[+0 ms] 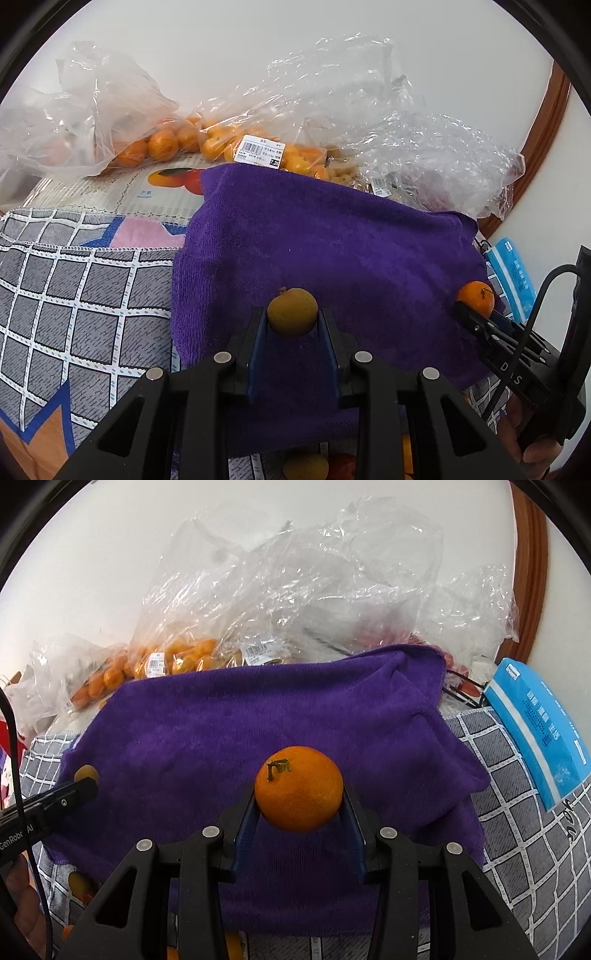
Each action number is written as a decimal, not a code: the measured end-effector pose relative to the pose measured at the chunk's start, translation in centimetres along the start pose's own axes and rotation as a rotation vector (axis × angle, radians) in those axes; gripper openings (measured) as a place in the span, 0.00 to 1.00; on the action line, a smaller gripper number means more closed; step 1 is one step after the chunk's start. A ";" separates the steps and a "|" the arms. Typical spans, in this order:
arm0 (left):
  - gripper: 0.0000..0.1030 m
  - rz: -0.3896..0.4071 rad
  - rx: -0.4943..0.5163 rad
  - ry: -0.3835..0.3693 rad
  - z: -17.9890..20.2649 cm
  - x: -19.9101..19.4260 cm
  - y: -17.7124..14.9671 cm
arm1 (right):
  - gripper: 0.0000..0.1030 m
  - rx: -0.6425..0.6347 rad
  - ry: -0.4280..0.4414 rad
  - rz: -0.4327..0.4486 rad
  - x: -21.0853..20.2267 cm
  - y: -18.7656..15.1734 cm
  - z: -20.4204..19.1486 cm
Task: Organize fruits
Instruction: 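Carry the orange with the right gripper and the green fruit with the left onto the purple towel, then open both grippers to release the fruits on the towel and lift away, then move the right tool back toward the oranges beside the towel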
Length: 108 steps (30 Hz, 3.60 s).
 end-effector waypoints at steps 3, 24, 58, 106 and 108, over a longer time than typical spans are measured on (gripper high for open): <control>0.26 -0.002 0.007 0.006 0.1 0.1 0.0 | 0.42 -0.012 -0.008 0.000 0.0 -0.1 -0.1; 0.27 -0.008 0.031 0.026 0.2 0.2 -0.2 | 0.42 -0.023 -0.029 -0.034 0.7 -0.7 0.1; 0.67 0.049 0.060 0.145 1.0 -6.4 -0.2 | 0.69 -0.023 -0.029 0.153 -8.5 1.2 -0.5; 0.69 0.019 0.071 0.094 1.7 -12.6 -8.2 | 0.77 0.139 0.107 0.056 -15.2 -7.4 3.7; 0.69 0.022 0.059 0.108 1.2 -12.3 -8.3 | 0.77 0.141 0.108 0.045 -14.7 -7.4 3.8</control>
Point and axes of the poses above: each gripper's, at about its wrist camera, not at the fingertips, and x roughly the way its jaws point, z to its right, y to its top, the point moved 8 cm from there along x, roughly the way its jaws point, and after that the axes turned 14 degrees about x, right-handed, at the moved point
